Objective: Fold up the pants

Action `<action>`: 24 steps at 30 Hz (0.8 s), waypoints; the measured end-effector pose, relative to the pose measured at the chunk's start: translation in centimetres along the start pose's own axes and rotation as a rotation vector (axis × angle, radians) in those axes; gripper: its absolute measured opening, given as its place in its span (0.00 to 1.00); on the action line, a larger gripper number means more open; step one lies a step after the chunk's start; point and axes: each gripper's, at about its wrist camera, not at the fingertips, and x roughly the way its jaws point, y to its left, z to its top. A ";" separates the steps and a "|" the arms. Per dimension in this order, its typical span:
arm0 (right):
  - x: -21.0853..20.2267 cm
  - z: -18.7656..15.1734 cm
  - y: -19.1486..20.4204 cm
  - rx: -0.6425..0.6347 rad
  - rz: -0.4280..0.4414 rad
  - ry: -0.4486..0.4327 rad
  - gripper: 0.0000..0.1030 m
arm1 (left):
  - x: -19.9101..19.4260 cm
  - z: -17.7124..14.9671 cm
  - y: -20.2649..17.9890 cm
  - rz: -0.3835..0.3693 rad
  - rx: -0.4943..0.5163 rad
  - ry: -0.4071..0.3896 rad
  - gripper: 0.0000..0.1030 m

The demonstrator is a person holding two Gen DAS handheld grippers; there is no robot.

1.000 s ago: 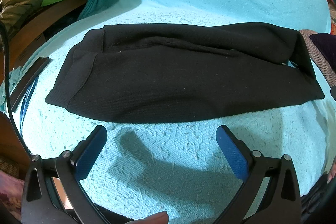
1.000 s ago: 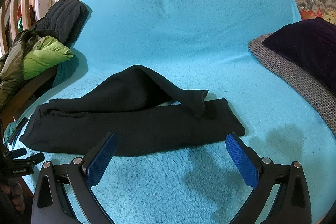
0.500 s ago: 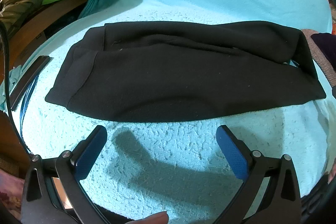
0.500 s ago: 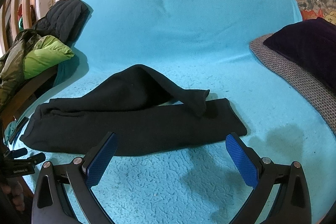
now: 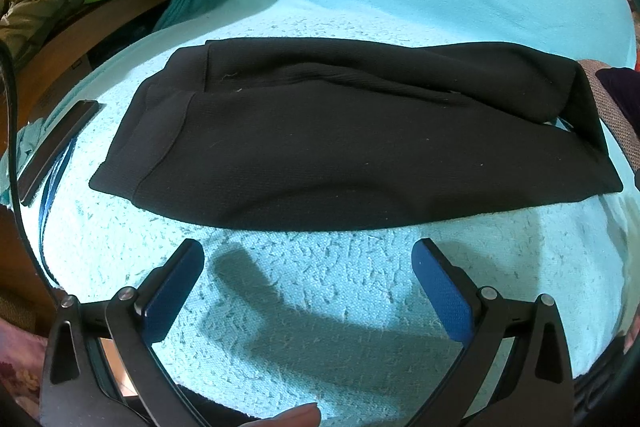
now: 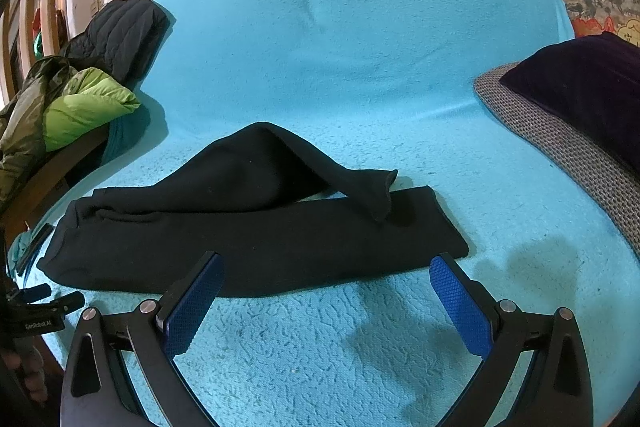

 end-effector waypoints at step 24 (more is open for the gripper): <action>-0.3 0.1 -0.6 0.027 0.020 -0.013 1.00 | -2.7 1.1 9.5 -0.292 -0.182 -0.156 1.00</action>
